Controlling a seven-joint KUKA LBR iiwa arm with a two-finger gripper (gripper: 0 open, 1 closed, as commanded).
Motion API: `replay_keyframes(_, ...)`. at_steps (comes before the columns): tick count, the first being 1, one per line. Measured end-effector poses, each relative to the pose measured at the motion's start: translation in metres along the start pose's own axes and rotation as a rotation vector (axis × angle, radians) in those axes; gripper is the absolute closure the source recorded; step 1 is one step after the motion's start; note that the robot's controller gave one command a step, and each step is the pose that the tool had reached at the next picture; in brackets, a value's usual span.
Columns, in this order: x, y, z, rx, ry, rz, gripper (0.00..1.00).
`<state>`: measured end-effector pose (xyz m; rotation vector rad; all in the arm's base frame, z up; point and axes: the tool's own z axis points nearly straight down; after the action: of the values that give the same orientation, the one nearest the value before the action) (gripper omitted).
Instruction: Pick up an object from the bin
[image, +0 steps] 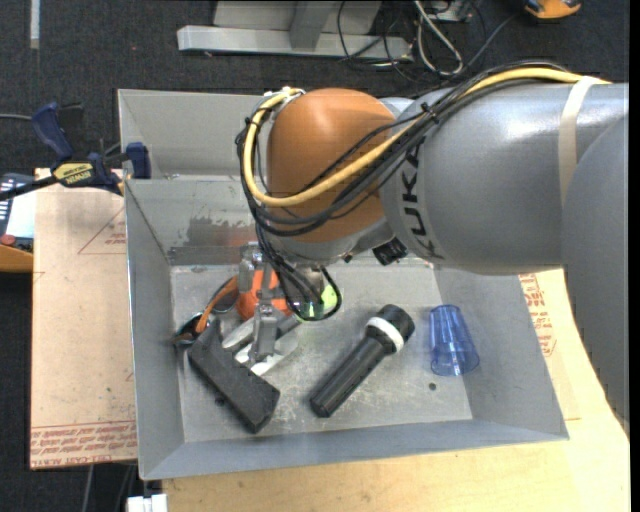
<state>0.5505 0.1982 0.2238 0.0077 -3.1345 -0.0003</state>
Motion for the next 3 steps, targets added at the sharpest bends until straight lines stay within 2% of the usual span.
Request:
replay_keyframes(1, -0.002, -0.001, -0.005, -0.001, -0.008, 0.005, 0.00)
replay_keyframes(2, 0.032, 0.018, 0.120, -0.004, -0.011, 0.051, 0.00)
replay_keyframes(3, 0.041, 0.038, 0.062, -0.008, -0.019, 0.198, 0.00)
